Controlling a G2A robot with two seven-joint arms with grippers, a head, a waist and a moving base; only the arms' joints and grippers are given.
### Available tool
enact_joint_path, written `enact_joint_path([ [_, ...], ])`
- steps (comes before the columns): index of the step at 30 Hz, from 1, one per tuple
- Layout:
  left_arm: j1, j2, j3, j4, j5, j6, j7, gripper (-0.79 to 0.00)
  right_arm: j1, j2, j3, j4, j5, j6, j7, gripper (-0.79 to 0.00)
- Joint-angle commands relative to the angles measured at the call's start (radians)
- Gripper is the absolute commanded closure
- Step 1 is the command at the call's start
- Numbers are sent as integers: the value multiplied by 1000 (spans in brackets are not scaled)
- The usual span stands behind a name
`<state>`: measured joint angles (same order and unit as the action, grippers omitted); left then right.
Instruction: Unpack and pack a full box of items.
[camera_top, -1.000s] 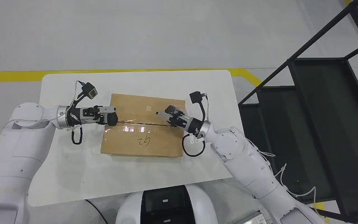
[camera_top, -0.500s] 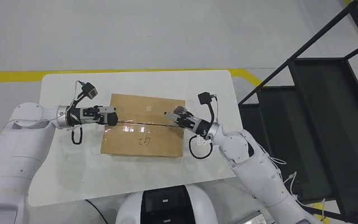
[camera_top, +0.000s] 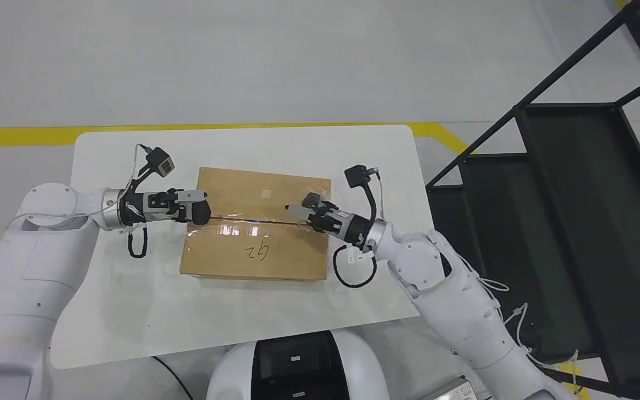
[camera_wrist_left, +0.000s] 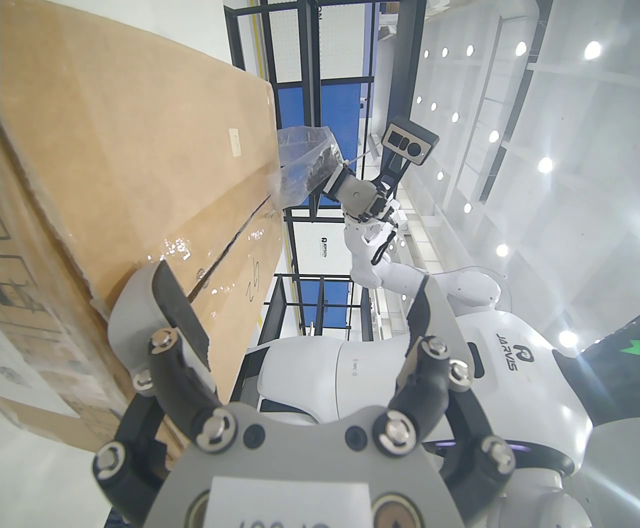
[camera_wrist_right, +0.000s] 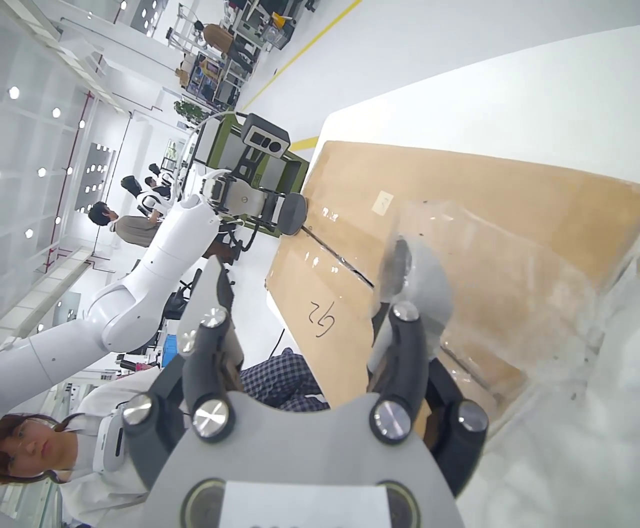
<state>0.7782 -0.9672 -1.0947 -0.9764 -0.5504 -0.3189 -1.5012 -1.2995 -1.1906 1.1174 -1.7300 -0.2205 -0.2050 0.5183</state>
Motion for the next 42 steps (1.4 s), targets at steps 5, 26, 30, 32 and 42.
enact_joint_path([
  [5,0,0,0,0,0,0,0,-785,49,-12,-51,35,-6,-7,-2,0],
  [26,0,0,0,0,0,0,0,-785,177,-56,-212,178,-55,26,22,0],
  [30,0,0,0,0,0,0,0,-785,203,-65,-229,205,-64,32,3,0],
  [32,0,0,0,0,0,0,0,-785,211,-69,-234,214,-64,33,-3,0],
  [42,0,0,0,0,0,0,0,-785,230,-82,-255,245,-75,45,0,0],
])
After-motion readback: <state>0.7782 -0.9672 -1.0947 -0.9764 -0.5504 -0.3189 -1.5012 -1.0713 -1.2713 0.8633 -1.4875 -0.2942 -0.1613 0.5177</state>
